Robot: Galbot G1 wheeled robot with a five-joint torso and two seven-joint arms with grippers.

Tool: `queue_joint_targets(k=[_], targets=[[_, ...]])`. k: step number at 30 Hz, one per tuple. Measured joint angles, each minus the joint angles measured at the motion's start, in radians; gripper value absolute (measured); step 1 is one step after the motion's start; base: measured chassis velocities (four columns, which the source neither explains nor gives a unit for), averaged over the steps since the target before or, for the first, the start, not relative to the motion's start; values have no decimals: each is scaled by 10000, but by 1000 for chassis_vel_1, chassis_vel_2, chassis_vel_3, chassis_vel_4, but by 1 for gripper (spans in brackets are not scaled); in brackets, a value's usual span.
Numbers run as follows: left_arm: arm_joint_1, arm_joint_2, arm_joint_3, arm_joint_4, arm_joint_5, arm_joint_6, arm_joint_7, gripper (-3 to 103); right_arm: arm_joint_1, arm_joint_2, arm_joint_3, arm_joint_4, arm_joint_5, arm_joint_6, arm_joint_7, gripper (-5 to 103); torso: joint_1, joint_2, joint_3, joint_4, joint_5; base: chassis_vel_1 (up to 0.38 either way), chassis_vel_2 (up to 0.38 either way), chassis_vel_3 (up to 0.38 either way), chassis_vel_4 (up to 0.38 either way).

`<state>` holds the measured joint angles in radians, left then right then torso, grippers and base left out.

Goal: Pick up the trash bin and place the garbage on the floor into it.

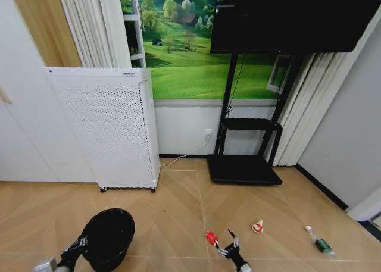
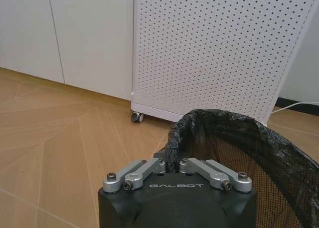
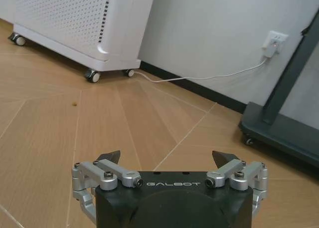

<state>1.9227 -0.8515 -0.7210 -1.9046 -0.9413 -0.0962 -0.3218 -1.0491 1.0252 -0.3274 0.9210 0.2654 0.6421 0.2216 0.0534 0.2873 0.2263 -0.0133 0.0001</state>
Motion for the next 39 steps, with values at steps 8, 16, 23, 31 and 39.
queue_joint_targets(k=[8,16,23,31,39], targets=[[310,-674,-244,-59,323,-110,168,7,1365,1266,-581,-3024,470,947,-1922,100,0,0,0,-5,-3,0,0,0,0],[462,-1044,-391,-119,563,-174,231,7,2529,2316,-361,-4954,1246,1288,-3712,100,0,0,0,3,-4,0,0,0,0],[508,-1294,-451,-169,702,-225,265,7,2937,2596,89,-5930,1336,1248,-4535,100,1,0,0,-5,-2,0,0,0,0],[551,-1460,-467,-187,801,-260,346,7,2925,2783,868,-6499,1274,1082,-5341,100,1,0,1,-3,-1,0,0,0,0],[527,-1603,-427,-212,909,-328,500,7,3059,2945,1621,-7180,1095,402,-5807,100,1,0,0,-3,-1,0,0,0,0]])
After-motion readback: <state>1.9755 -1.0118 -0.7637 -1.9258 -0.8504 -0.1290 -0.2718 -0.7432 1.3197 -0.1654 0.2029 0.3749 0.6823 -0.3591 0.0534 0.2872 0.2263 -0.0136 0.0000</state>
